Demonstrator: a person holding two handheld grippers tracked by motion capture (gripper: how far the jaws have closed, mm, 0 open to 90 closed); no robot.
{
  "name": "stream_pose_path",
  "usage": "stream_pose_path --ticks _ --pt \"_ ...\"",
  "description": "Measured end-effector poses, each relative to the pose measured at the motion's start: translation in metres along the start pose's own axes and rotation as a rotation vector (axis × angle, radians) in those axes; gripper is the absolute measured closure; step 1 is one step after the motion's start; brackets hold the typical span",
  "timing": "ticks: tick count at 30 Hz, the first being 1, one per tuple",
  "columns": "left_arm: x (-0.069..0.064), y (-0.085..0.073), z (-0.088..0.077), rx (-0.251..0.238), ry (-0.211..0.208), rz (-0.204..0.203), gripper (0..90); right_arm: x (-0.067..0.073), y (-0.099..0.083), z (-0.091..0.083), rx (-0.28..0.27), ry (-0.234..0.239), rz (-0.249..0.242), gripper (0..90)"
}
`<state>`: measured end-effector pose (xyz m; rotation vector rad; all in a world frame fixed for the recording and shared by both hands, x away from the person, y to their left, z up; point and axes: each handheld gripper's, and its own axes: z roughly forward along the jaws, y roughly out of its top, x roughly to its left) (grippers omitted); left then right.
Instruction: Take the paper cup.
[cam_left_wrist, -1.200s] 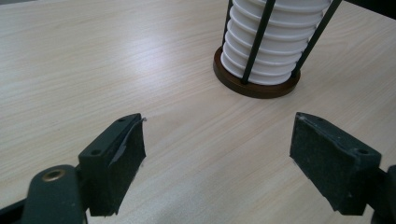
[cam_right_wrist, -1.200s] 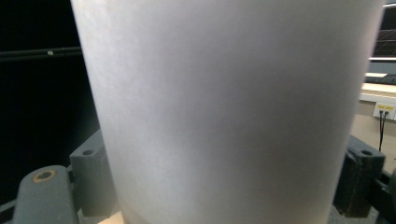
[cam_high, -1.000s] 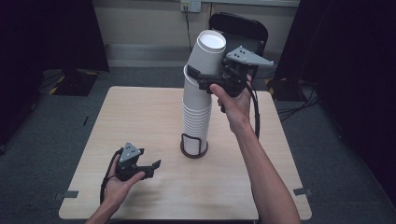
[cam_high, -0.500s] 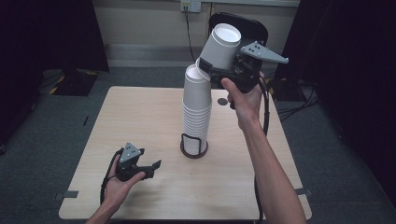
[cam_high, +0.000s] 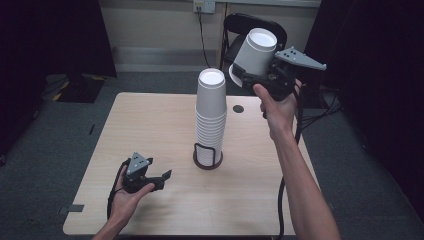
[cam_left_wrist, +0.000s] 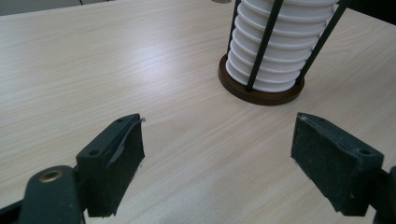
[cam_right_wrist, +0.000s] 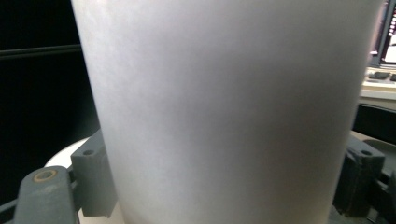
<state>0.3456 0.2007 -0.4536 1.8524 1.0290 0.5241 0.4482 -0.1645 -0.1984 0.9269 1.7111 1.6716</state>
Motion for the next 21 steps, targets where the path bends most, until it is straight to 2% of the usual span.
stream_pose_path --ticks 5,6,9,12,18,21 --pt "-0.003 0.0 0.001 0.001 -0.012 0.005 18.9 -0.008 -0.008 -0.007 0.027 -0.015 0.013 15.2" --pt "-0.003 0.0 0.001 0.0 -0.013 0.008 19.3 -0.01 -0.01 -0.008 0.036 -0.007 0.022 15.3" --pt "-0.004 0.0 0.001 -0.003 -0.014 -0.001 19.4 -0.012 -0.015 -0.011 0.059 -0.012 0.016 15.4" --pt "-0.004 0.0 0.001 -0.013 -0.012 -0.007 23.8 -0.014 -0.023 -0.014 0.082 -0.013 0.024 15.5" --pt "-0.003 0.0 0.0 -0.019 -0.004 -0.002 23.5 -0.021 -0.044 -0.023 0.127 -0.011 0.075 15.6" --pt "-0.006 0.001 0.001 -0.017 -0.005 0.01 23.2 -0.023 -0.055 -0.026 0.167 -0.003 0.107 15.7"
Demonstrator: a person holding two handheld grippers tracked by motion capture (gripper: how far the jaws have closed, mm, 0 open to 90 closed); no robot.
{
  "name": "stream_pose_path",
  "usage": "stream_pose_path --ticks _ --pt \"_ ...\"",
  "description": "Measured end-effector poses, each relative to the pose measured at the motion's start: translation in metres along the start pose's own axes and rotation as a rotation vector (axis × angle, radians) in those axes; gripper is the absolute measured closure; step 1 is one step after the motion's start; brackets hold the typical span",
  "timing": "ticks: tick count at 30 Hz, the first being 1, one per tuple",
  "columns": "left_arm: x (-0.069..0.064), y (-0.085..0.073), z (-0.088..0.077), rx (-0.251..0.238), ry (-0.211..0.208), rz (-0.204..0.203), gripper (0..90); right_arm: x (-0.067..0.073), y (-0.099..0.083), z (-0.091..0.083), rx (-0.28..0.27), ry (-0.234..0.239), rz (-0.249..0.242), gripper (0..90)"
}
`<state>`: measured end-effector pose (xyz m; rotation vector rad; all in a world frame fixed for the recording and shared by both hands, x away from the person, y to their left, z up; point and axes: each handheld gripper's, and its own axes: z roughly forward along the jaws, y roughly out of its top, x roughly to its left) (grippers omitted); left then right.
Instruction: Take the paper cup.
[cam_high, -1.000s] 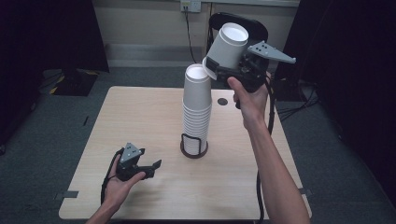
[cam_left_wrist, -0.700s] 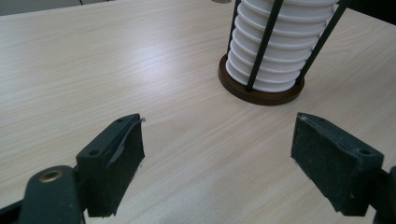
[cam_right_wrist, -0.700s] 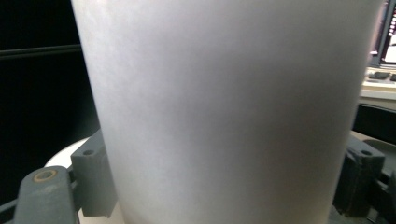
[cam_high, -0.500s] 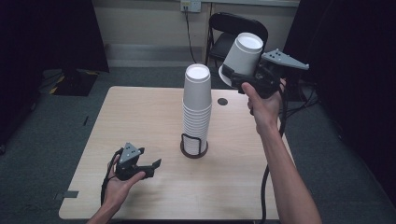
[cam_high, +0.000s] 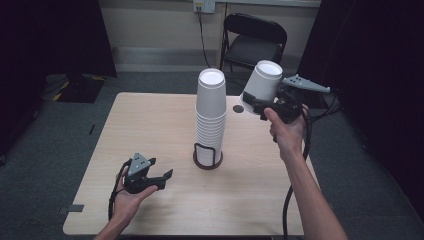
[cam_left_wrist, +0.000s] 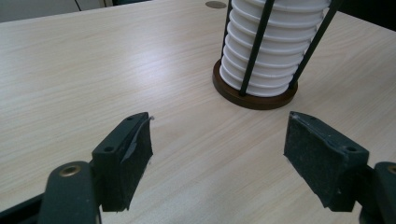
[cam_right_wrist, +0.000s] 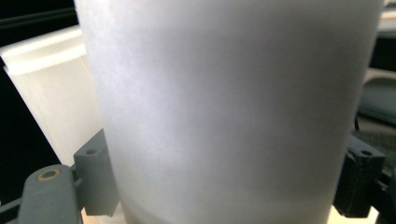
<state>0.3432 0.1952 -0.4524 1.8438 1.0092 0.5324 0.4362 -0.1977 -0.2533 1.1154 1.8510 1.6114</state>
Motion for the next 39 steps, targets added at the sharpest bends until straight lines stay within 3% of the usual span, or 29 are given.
stream_pose_path --ticks 6,12,18,24,28,31,38,39 --pt "-0.005 0.002 0.002 -0.006 -0.023 0.007 21.2 -0.002 -0.028 -0.001 0.044 0.022 0.058 15.6" --pt "-0.01 0.006 0.001 -0.02 -0.029 0.068 22.7 -0.001 -0.05 0.0 0.074 0.072 0.111 15.5" --pt "-0.016 0.01 -0.002 -0.062 -0.044 0.058 23.3 0.005 -0.074 -0.001 0.116 0.087 0.157 15.6" --pt "-0.027 0.019 0.001 -0.111 -0.086 0.053 25.5 0.013 -0.093 0.001 0.153 0.113 0.183 15.7" --pt "-0.03 0.029 0.005 -0.124 -0.126 0.075 29.1 0.019 -0.103 0.001 0.162 0.129 0.191 15.8" --pt "-0.032 0.034 0.008 -0.119 -0.126 0.081 29.4 0.022 -0.111 0.002 0.168 0.136 0.202 15.9" --pt "-0.036 0.038 0.015 -0.149 -0.17 0.052 32.3 0.033 -0.132 0.005 0.166 0.167 0.235 15.9" --pt "-0.037 0.037 0.015 -0.145 -0.168 0.063 32.4 0.034 -0.135 0.005 0.166 0.172 0.237 15.9"
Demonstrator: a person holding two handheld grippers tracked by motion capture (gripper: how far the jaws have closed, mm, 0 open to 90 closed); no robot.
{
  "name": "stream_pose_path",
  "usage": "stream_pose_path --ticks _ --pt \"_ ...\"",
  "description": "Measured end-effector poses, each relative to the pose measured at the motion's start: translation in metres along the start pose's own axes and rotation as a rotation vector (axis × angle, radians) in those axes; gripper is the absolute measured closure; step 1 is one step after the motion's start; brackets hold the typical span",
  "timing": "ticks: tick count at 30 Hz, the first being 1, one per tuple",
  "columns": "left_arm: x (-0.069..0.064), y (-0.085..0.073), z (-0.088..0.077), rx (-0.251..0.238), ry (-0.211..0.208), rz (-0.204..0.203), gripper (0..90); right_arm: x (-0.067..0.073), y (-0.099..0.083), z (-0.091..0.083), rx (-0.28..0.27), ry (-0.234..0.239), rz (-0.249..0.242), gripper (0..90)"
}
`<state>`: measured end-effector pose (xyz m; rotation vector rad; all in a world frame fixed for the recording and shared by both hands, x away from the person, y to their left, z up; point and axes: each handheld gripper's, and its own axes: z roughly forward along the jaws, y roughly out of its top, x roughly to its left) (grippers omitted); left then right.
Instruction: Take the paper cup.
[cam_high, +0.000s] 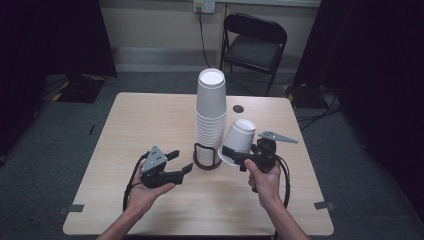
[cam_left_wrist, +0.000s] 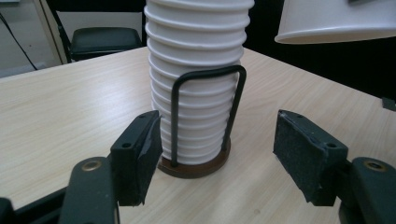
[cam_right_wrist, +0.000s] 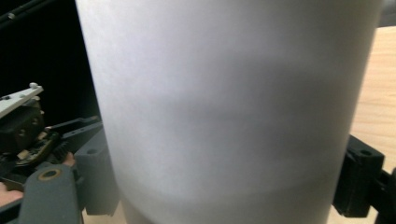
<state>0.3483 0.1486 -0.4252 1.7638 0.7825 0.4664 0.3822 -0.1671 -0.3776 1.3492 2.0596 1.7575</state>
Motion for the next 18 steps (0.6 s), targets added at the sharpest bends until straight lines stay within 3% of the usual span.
stream_pose_path --ticks 4,9,14,16,18 --pt "-0.005 -0.01 -0.002 0.003 -0.002 0.003 32.9 -0.002 -0.013 0.001 0.005 0.034 0.042 15.9" --pt "-0.006 -0.014 -0.007 0.014 0.005 0.002 34.4 -0.007 -0.027 -0.001 0.004 0.03 0.081 15.9" --pt "-0.012 -0.015 -0.006 0.012 -0.012 0.019 36.0 -0.006 -0.036 0.0 0.006 0.035 0.111 16.0" --pt "-0.015 -0.016 -0.004 0.007 -0.024 0.032 36.2 -0.005 -0.042 0.003 0.006 0.05 0.149 16.0" --pt "-0.018 -0.015 -0.003 0.002 -0.055 0.032 37.1 -0.005 -0.044 0.004 0.005 0.067 0.171 16.0"
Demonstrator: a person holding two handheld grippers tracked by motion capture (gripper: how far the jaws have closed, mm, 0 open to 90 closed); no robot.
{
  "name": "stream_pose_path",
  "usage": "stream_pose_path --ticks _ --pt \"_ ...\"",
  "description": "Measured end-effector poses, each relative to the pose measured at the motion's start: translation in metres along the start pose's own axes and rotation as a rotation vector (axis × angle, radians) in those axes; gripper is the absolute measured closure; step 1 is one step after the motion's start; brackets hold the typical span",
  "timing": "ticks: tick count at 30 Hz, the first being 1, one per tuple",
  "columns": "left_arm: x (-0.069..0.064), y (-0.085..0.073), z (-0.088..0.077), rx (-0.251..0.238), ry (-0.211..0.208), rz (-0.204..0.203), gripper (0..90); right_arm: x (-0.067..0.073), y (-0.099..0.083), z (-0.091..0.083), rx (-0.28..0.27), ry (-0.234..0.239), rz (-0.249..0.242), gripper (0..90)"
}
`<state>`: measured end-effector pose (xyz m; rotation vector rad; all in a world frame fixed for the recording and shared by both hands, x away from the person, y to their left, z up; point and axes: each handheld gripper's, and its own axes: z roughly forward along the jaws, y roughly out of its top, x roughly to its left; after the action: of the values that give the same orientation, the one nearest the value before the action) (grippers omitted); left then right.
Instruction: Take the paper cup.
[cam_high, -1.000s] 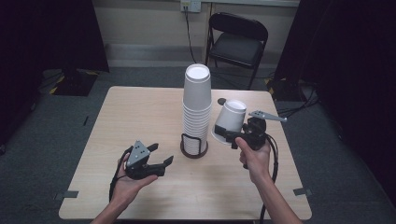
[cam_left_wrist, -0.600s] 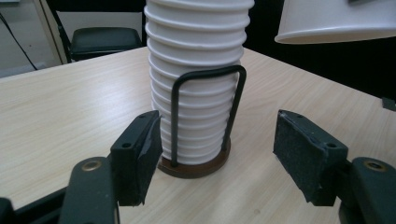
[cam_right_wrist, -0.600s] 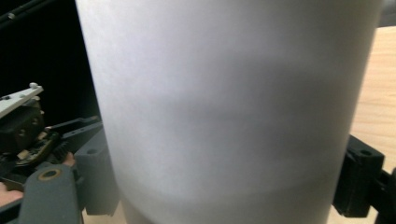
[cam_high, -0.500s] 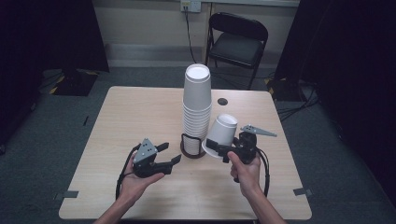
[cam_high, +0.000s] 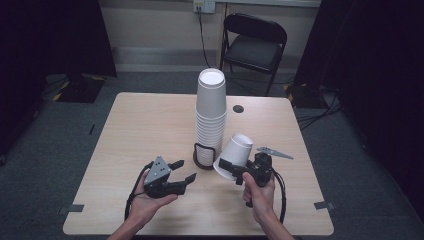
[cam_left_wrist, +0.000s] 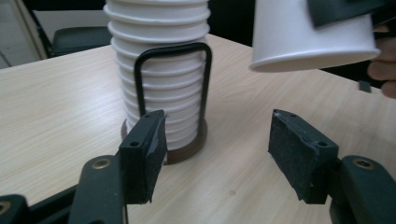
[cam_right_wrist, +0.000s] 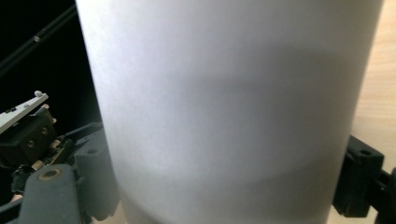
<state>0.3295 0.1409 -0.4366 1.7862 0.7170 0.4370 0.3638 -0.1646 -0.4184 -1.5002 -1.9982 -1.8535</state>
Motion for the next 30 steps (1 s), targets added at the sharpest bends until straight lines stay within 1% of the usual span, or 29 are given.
stream_pose_path --ticks 2,3,4,5,6,8,9,11,14,16,19,20,21,23,24,27,30 --pt "0.0 0.001 0.0 -0.012 -0.008 -0.007 37.2 0.0 -0.002 0.001 0.001 0.016 0.026 16.1" --pt "0.0 0.001 0.0 -0.018 -0.015 -0.011 37.4 -0.001 -0.003 0.002 0.002 0.032 0.051 16.1" --pt "0.0 0.001 0.0 -0.023 -0.017 -0.007 37.4 0.0 -0.003 0.001 0.009 0.036 0.066 16.2" --pt "0.0 0.0 0.0 -0.033 -0.027 -0.007 37.3 -0.001 -0.004 0.002 0.005 0.048 0.074 16.2" --pt "-0.001 0.0 0.0 -0.033 -0.036 -0.013 37.4 -0.001 -0.005 0.002 0.0 0.058 0.09 16.2" --pt "-0.002 0.0 0.0 -0.034 -0.033 0.008 37.5 -0.001 -0.007 0.003 -0.003 0.073 0.113 16.3" --pt "-0.002 -0.001 0.001 -0.034 -0.035 0.015 38.6 -0.001 -0.008 0.003 -0.004 0.072 0.124 16.2" --pt "-0.003 -0.001 0.002 -0.038 -0.04 0.013 44.1 -0.001 -0.01 0.003 -0.002 0.091 0.155 16.3" --pt "-0.007 -0.003 0.005 -0.039 -0.047 0.008 44.0 -0.001 -0.012 0.004 -0.001 0.109 0.186 16.4" --pt "-0.01 -0.005 0.006 -0.049 -0.037 0.023 44.1 0.0 -0.013 0.006 0.001 0.124 0.208 16.4" --pt "-0.012 -0.005 0.008 -0.061 -0.039 0.025 47.1 0.001 -0.015 0.008 0.003 0.126 0.21 16.4" --pt "-0.012 -0.005 0.009 -0.063 -0.046 0.025 48.8 0.003 -0.016 0.008 0.004 0.124 0.205 16.3" --pt "-0.013 -0.006 0.009 -0.064 -0.051 0.023 51.4 0.004 -0.017 0.009 0.006 0.134 0.202 16.3" --pt "-0.014 -0.006 0.009 -0.065 -0.054 0.025 53.3 0.005 -0.019 0.01 0.01 0.148 0.22 16.3" --pt "-0.015 -0.007 0.009 -0.067 -0.047 0.027 53.3 0.005 -0.02 0.011 0.012 0.151 0.223 16.3" --pt "-0.015 -0.007 0.01 -0.061 -0.046 0.027 54.3 0.006 -0.025 0.015 0.026 0.17 0.251 16.3" --pt "-0.015 -0.007 0.01 -0.072 -0.046 0.031 56.2 0.008 -0.027 0.017 0.02 0.168 0.256 16.3"
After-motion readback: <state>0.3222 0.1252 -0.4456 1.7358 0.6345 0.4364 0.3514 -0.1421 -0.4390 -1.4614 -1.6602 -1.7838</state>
